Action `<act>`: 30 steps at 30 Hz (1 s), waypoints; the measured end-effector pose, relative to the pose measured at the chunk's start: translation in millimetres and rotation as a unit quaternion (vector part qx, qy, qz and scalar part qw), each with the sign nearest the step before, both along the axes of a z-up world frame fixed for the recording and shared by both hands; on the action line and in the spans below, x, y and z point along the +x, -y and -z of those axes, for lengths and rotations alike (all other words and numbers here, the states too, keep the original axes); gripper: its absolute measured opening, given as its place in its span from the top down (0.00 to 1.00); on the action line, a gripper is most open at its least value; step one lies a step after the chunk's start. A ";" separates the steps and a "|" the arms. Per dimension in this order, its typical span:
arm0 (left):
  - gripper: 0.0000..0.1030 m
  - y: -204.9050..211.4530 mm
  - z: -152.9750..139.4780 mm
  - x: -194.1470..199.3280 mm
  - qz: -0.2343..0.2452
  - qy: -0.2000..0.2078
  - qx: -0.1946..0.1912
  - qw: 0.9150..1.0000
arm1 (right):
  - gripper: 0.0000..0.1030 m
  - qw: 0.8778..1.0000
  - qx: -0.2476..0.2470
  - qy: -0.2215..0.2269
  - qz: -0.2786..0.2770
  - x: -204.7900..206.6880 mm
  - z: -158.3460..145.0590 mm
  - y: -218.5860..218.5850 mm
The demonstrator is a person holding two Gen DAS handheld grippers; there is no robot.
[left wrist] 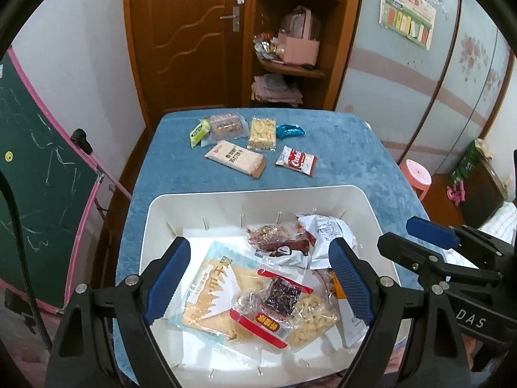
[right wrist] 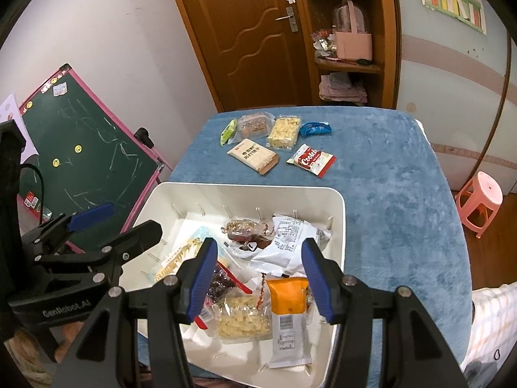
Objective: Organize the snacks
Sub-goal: 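Open both tools and move them back over the remaining snacks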
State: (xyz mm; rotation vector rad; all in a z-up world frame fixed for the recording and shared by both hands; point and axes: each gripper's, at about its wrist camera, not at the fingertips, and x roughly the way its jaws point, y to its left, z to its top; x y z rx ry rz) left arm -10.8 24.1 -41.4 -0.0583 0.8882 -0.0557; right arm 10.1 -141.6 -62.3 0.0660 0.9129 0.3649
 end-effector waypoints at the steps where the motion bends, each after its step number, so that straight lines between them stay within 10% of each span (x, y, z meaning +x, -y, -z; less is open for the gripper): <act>1: 0.16 -1.9 -1.8 3.1 -0.002 -0.003 0.000 1.000 | 0.47 1.000 0.001 0.000 0.001 1.5 -0.3 0.7; 30: 0.15 -22.0 -144.8 201.4 -0.012 0.063 0.133 0.989 | 0.47 0.999 -0.009 0.050 0.005 210.0 -136.1 48.3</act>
